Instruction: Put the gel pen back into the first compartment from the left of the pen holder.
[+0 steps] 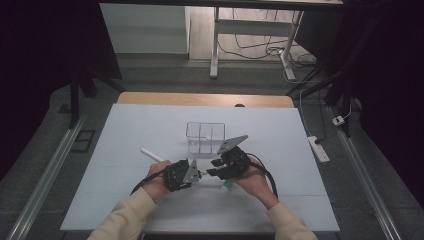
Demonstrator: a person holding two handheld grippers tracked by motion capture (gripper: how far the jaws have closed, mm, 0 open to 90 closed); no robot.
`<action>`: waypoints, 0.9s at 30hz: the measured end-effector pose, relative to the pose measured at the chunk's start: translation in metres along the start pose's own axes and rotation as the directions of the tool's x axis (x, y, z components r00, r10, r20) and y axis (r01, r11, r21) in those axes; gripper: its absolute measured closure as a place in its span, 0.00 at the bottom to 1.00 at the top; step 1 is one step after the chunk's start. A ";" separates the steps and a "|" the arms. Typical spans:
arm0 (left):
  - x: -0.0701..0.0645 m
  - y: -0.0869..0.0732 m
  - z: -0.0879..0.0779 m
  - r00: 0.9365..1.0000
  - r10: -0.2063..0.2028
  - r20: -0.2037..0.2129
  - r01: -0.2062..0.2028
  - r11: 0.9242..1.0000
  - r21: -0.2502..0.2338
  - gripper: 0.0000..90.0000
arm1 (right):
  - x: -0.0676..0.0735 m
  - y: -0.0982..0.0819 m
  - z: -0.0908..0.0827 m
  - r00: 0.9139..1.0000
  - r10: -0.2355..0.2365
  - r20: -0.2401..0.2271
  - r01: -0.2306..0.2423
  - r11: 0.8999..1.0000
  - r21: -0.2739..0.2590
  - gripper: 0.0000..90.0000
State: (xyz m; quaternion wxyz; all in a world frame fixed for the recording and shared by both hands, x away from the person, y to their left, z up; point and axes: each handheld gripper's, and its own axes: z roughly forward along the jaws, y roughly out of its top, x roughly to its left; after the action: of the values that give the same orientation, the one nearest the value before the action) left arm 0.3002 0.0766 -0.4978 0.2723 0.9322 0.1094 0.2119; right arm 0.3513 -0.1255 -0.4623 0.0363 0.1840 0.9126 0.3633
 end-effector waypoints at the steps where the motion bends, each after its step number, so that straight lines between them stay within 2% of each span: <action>1: 0.001 0.000 0.000 1.000 -0.002 -0.004 0.002 1.000 -0.001 0.89 | 0.000 0.000 -0.001 1.000 0.004 0.011 -0.004 1.000 -0.011 0.63; 4: 0.003 -0.002 -0.002 1.000 -0.020 -0.018 0.019 1.000 -0.006 0.89 | -0.002 -0.001 -0.006 0.999 0.010 0.042 -0.008 0.998 -0.060 0.58; 9: 0.011 -0.007 -0.007 0.997 -0.072 -0.035 0.071 0.997 -0.028 0.89 | -0.006 -0.002 -0.019 0.994 0.047 0.095 -0.031 0.986 -0.162 0.52; 13: 0.016 -0.012 -0.011 0.992 -0.116 -0.049 0.114 0.992 -0.046 0.89 | -0.011 -0.005 -0.025 0.990 0.075 0.117 -0.050 0.978 -0.204 0.49; 19: 0.020 -0.016 -0.013 0.987 -0.153 -0.049 0.150 0.986 -0.070 0.89 | -0.016 -0.009 -0.025 0.987 0.109 0.117 -0.081 0.972 -0.221 0.47; 27: 0.023 -0.018 -0.014 0.982 -0.183 -0.047 0.179 0.980 -0.089 0.89 | -0.017 -0.012 -0.022 0.987 0.125 0.102 -0.099 0.968 -0.229 0.46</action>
State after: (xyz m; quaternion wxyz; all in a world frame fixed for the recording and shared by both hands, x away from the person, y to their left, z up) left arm 0.3127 0.1059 -0.4894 0.3264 0.8999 0.1922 0.2162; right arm 0.3590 -0.1546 -0.4554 0.0889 0.2510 0.8504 0.4538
